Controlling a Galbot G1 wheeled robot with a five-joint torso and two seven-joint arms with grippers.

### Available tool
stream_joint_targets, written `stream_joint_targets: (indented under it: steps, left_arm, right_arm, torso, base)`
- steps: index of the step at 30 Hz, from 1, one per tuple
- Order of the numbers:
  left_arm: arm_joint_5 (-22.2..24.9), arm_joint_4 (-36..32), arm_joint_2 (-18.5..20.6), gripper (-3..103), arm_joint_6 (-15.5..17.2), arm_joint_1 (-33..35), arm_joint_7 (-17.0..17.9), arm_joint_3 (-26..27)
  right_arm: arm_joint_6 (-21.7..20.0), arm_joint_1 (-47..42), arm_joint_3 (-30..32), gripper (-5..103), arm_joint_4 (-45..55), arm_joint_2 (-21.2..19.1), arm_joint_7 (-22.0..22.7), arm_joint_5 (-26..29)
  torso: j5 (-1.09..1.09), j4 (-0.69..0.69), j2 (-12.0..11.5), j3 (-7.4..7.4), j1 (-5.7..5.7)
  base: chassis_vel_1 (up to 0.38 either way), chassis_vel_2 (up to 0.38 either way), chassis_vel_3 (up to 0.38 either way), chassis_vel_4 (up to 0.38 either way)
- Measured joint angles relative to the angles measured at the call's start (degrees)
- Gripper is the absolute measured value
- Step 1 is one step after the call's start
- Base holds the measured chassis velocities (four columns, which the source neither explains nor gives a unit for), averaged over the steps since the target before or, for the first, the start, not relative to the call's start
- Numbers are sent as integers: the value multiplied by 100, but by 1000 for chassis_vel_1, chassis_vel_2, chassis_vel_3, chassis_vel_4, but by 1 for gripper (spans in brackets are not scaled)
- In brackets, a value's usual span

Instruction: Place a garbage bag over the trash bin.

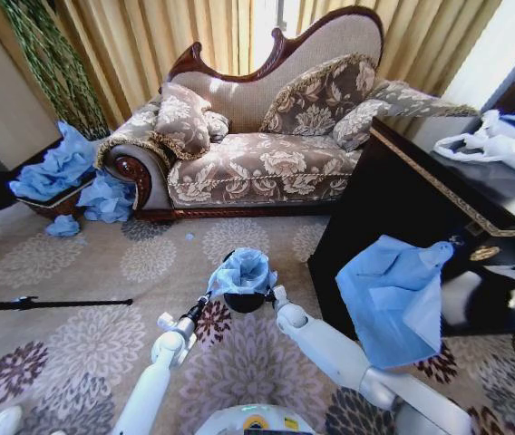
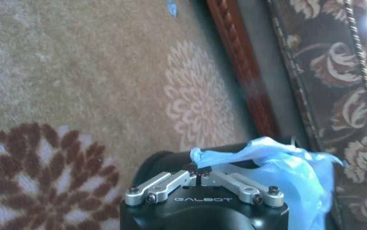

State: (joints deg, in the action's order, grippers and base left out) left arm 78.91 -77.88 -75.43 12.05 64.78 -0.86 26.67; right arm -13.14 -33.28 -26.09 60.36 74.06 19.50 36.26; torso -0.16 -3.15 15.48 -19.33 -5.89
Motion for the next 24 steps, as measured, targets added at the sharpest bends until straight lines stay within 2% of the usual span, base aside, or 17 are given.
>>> stream_joint_targets:
  steps: [11,24]
  left_arm:
    - [-17,391,-70,0,-58,-445,-41,-23]
    - [20,799,-110,0,-126,-624,-44,6]
  right_arm:
    - [318,190,160,0,-725,340,-313,-228]
    - [355,289,68,0,-839,368,-311,-193]
  torso:
    - [1,1,0,0,0]
    - [1,0,0,0,0]
  base:
    - [0,0,0,0]
    - [0,0,0,0]
